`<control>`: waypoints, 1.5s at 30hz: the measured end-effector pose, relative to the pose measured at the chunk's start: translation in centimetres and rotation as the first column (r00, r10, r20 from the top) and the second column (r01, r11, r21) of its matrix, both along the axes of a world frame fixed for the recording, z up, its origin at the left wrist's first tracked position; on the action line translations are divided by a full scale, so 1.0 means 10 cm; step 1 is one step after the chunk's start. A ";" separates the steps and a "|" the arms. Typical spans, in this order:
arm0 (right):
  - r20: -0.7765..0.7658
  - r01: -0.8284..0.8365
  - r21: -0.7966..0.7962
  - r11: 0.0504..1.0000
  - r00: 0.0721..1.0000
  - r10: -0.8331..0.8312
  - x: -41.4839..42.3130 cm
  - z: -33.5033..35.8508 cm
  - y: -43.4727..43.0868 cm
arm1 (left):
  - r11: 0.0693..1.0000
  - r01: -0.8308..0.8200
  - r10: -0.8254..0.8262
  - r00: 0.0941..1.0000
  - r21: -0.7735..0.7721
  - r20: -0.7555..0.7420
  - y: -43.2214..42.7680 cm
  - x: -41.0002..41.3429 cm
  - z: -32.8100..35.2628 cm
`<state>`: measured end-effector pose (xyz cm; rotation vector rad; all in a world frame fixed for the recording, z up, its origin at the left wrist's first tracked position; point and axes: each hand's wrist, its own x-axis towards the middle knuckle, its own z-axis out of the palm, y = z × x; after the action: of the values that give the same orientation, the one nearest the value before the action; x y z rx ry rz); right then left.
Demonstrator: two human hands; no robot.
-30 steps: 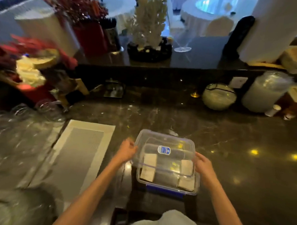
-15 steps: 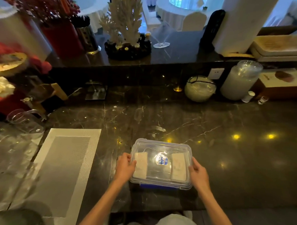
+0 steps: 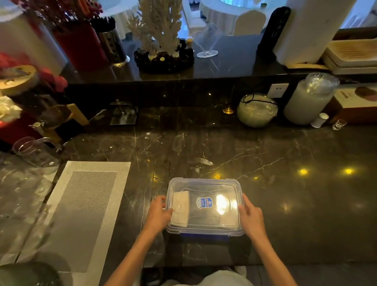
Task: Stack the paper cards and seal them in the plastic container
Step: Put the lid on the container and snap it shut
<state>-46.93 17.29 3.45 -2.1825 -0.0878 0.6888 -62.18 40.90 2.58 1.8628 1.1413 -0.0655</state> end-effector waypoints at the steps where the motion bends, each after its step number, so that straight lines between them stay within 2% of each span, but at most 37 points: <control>1: 0.004 0.000 0.005 1.000 1.000 0.000 0.00 -0.02 -0.01 | 1.000 -0.001 0.001 1.000 -0.007 0.003 0.01 0.00 0.00; 6: -0.026 0.038 0.020 0.999 0.999 -0.038 -0.01 -0.08 0.00 | 0.999 -0.009 0.011 1.000 -0.047 0.030 0.03 -0.02 -0.02; 10: -0.029 0.088 -0.094 0.992 0.995 -0.091 -0.03 -0.10 0.01 | 0.998 -0.031 0.034 0.998 -0.058 0.046 0.03 -0.02 -0.04; 14: -0.133 0.142 -0.016 0.990 0.981 -0.143 0.02 -0.07 -0.07 | 0.996 -0.051 0.054 0.998 -0.067 0.045 0.04 0.03 -0.06; 16: -0.196 0.181 0.057 0.982 0.966 -0.166 0.07 -0.06 -0.11 | 0.989 -0.086 0.095 0.993 -0.122 0.071 0.07 0.04 -0.06; 19: -0.278 0.202 0.129 0.971 0.947 -0.160 0.10 -0.06 -0.12 | 0.947 -0.137 0.176 0.978 -0.291 0.112 0.15 0.03 -0.07; 23: -0.370 0.203 0.166 0.965 0.920 -0.130 0.08 -0.10 -0.13 | 0.881 -0.136 0.180 0.982 -0.453 0.054 0.18 0.02 -0.09; 25: -0.337 0.197 0.155 0.968 0.932 -0.136 0.08 -0.12 -0.14 | 0.919 -0.079 0.106 0.993 -0.387 0.048 0.22 0.08 -0.08; 28: -0.277 0.176 0.111 0.978 0.951 -0.140 0.03 -0.07 -0.15 | 0.984 0.149 -0.149 0.989 -0.099 -0.002 0.35 0.38 0.01; 30: -0.325 0.239 0.123 0.963 0.927 -0.189 -0.08 -0.05 -0.17 | 0.940 0.331 -0.329 0.944 0.083 -0.040 0.43 0.68 0.12; 32: -0.454 0.359 0.129 0.924 0.850 -0.267 -0.23 -0.05 -0.22 | 0.838 0.515 -0.501 0.857 0.177 -0.123 0.48 0.99 0.21; 33: -0.516 0.404 0.117 0.907 0.805 -0.291 -0.30 -0.06 -0.24 | 0.788 0.594 -0.571 0.803 0.161 -0.169 0.49 1.13 0.23; 35: -0.606 0.398 0.068 0.915 0.745 -0.279 -0.48 -0.10 -0.28 | 0.728 0.686 -0.674 0.710 -0.017 -0.205 0.47 1.35 0.22; 37: -0.669 0.341 0.045 0.939 0.708 -0.225 -0.64 -0.14 -0.23 | 0.672 0.712 -0.740 0.633 -0.205 -0.229 0.47 1.49 0.19; 39: -0.693 0.325 0.072 0.943 0.696 -0.187 -0.77 -0.18 -0.13 | 0.630 0.725 -0.776 0.573 -0.278 -0.265 0.49 1.58 0.17; 41: -0.692 0.346 0.100 0.933 0.698 -0.184 -0.84 -0.21 -0.06 | 0.626 0.717 -0.779 0.566 -0.306 -0.269 0.52 1.60 0.15; 45: -0.669 0.343 0.074 0.936 0.714 -0.209 -0.86 -0.21 -0.02 | 0.660 0.678 -0.751 0.611 -0.322 -0.251 0.55 1.58 0.06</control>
<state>-55.50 17.12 1.33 -1.6057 0.5158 1.1723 -46.41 46.43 3.16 2.0630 0.4906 -0.9991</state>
